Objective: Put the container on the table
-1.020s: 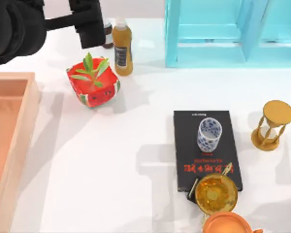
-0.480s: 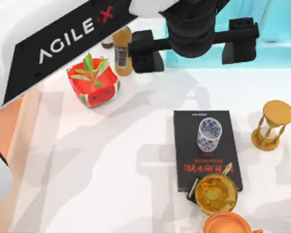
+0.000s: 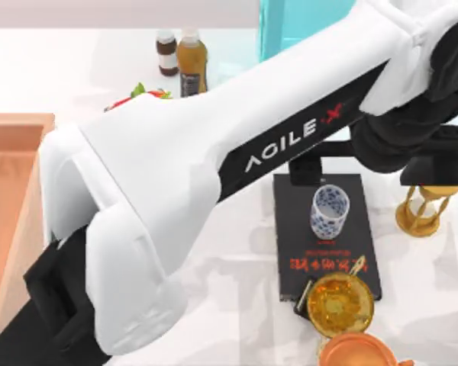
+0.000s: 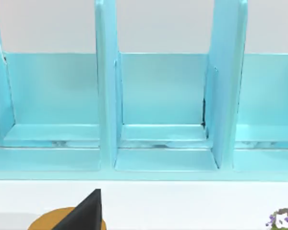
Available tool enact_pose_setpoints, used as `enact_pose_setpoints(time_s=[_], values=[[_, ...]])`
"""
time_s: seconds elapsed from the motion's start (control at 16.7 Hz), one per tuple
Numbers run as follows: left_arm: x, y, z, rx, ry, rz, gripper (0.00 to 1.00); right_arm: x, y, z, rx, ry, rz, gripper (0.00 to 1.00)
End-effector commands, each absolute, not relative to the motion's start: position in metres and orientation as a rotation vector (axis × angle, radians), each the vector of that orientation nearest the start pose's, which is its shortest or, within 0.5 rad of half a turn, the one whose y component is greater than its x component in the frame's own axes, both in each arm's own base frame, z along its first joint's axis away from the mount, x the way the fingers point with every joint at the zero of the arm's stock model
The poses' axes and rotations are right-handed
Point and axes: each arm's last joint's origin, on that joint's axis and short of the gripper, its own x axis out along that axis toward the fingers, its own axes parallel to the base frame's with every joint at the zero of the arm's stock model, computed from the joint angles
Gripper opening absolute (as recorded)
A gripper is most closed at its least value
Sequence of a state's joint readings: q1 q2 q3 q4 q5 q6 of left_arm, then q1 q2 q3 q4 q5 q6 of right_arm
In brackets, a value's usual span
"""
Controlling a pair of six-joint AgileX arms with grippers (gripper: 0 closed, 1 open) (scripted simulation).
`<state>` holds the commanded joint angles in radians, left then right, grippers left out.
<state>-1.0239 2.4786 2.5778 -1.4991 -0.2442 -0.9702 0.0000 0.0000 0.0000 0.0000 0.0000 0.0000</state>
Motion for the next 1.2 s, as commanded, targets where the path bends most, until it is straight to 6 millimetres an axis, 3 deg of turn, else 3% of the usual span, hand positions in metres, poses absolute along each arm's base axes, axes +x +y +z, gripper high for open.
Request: enact_pose_setpoints(time_s=[0.42, 0.72, 0.84, 1.2], values=[[0.268, -0.409, 0.248, 0.012, 1.273, -0.011, 1.00, 0.106, -0.001, 0.160, 0.000, 0.000, 0.000, 1.00], [0.266, -0.399, 0.259, 0.000, 1.262, -0.025, 1.00, 0.106, -0.001, 0.160, 0.000, 0.000, 0.000, 1.00], [0.270, -0.401, 0.243, -0.001, 1.260, -0.028, 1.00, 0.106, -0.001, 0.160, 0.000, 0.000, 0.000, 1.00], [0.295, -0.410, 0.158, 0.012, 1.270, -0.014, 1.00, 0.106, -0.001, 0.160, 0.000, 0.000, 0.000, 1.00]])
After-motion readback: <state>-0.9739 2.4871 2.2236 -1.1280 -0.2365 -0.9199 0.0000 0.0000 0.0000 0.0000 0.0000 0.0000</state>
